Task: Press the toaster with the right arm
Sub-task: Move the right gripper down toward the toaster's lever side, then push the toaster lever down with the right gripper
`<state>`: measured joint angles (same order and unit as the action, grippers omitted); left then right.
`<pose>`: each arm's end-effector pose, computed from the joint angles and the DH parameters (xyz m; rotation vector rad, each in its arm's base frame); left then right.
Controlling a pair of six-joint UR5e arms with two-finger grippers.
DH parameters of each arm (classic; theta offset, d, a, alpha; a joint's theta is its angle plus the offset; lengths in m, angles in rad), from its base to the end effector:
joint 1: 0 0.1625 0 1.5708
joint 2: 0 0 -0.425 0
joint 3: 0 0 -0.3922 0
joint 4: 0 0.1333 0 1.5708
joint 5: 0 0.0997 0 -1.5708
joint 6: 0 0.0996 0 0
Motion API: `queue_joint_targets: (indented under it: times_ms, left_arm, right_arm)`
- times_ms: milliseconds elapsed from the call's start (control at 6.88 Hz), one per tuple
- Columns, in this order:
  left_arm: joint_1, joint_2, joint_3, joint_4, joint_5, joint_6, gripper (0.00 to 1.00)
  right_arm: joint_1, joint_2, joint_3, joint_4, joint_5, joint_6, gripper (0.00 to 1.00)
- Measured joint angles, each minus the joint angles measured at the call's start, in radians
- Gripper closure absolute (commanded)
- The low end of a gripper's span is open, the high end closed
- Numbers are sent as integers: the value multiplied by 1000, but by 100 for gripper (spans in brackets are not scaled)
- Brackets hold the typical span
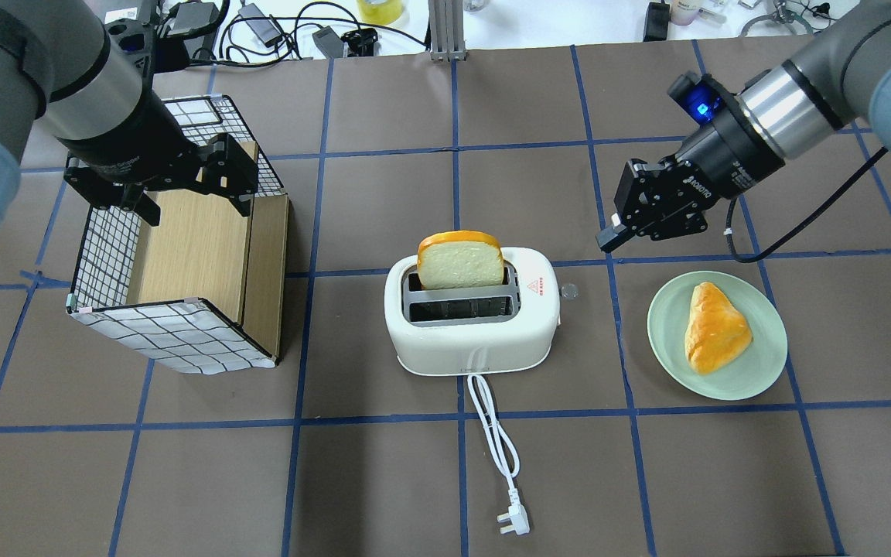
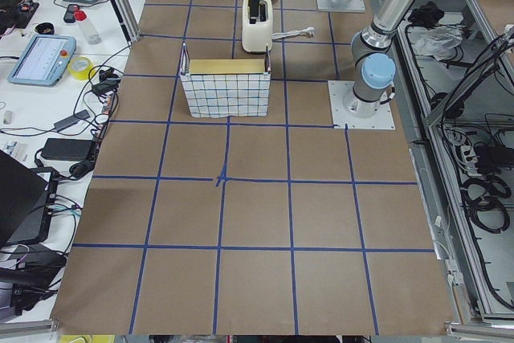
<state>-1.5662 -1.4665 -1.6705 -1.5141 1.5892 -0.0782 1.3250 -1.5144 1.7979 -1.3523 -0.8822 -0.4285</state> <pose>-0.1294 -0.4542 0.4937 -0.1302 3.1212 -0.0967 0.0810 -0.4852 0.3617 0.0008 2.3317 0.2864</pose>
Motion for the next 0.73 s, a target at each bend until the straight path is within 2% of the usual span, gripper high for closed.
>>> queue_joint_targets:
  times_ms: [145,436,727]
  left_arm:
    - [0,0,0,0,0,0,0]
    - [0,0,0,0,0,0,0]
    - [0,0,0,0,0,0,0]
  right_arm:
    - [-20,4,69,-58,43,-55,100]
    - [-33,10,212,-245,113,-85,100]
    - [-35,19,261,-323,130,-87,100]
